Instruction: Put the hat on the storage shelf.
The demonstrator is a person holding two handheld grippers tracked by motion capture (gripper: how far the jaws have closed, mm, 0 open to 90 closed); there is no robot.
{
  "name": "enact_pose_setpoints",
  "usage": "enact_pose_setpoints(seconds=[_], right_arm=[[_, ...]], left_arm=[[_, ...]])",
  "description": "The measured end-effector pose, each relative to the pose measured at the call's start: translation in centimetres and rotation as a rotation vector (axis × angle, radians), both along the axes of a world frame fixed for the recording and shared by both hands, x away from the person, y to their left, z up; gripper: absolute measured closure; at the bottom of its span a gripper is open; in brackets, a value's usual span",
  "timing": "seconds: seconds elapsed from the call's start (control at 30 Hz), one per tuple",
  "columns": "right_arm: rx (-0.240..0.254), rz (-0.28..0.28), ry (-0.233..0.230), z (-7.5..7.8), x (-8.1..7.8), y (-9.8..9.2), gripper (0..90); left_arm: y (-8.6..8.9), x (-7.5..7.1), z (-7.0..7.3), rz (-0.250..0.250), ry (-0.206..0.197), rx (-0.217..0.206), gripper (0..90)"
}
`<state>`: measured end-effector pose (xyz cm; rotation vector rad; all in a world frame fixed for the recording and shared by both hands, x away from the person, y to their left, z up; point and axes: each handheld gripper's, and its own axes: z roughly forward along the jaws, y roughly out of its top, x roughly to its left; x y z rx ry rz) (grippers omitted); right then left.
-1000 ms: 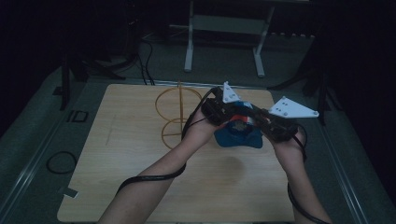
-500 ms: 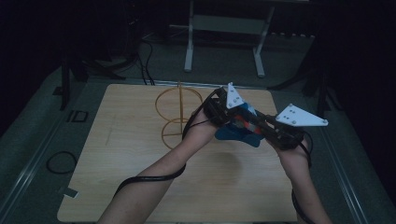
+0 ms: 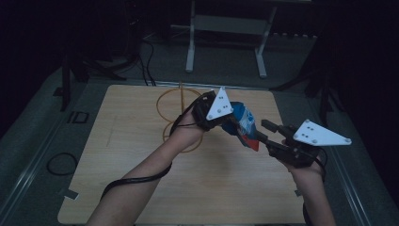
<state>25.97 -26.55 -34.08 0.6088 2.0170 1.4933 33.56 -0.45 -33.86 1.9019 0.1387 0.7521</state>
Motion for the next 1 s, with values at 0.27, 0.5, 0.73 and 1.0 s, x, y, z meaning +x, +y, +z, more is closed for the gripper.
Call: enact_pose_setpoints(seconds=[0.27,0.5,0.73,1.0], right_arm=[[0.007,0.021,0.026,-0.8,0.6,-1.7,60.5],[0.025,0.11,0.075,-1.6,0.5,-1.2,61.9],[0.024,0.2,0.076,-1.8,-1.0,0.7,61.2],[0.022,0.28,0.107,-2.1,-1.5,2.1,61.3]], left_arm=[[2.6,-1.3,-0.5,-0.163,-0.037,-0.021,88.7],[4.9,-2.7,-0.3,-0.32,-0.075,-0.032,88.5],[6.6,-3.0,-0.6,-0.449,-0.058,-0.11,88.5],[7.4,-2.4,-1.7,-0.584,0.032,-0.17,88.4]])
